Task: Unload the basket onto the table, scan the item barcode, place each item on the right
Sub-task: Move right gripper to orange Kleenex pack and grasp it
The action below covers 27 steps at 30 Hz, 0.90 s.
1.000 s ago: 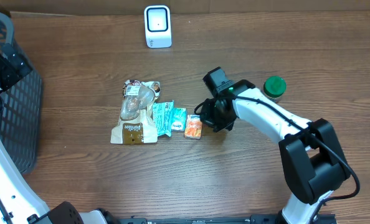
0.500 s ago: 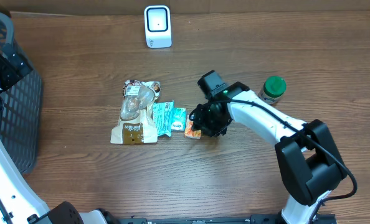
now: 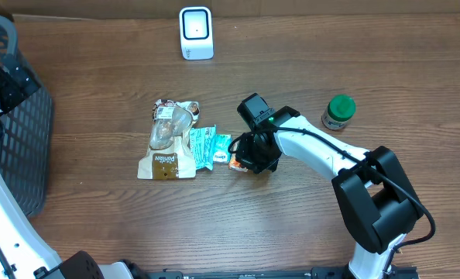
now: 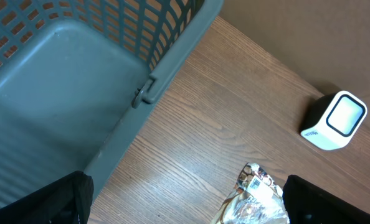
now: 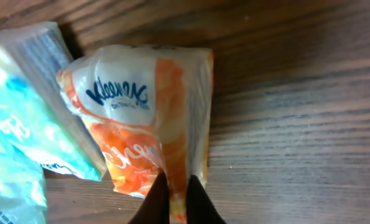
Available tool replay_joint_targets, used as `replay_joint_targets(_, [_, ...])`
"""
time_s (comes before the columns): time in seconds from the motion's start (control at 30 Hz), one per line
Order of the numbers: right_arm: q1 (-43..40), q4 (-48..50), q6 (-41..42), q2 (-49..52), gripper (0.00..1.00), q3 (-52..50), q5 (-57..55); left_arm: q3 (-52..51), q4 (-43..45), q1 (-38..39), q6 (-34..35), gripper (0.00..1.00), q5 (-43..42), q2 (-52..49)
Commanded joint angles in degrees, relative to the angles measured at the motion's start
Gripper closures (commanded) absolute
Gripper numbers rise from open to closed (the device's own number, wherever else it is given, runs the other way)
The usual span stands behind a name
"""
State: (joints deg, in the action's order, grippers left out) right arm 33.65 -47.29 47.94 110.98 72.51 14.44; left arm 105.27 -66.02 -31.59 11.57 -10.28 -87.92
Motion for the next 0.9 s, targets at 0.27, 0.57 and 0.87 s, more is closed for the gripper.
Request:
replay_joint_targets(0.27, [-8.96, -6.62, -46.01, 0.26, 0.96, 5.64, 2.36, 0.2, 0.2, 0.11, -1.11, 0.0, 0.2, 0.17])
replay_joint_targets(0.57, [-10.36, -4.17, -49.24, 0.26, 0.38, 5.68, 6.8, 0.2, 0.2, 0.11, -1.11, 0.0, 0.2, 0.17])
replay_joint_targets(0.87, [-12.68, -3.93, -29.33, 0.26, 0.63, 5.07, 3.56, 0.2, 0.2, 0.11, -1.11, 0.0, 0.2, 0.17])
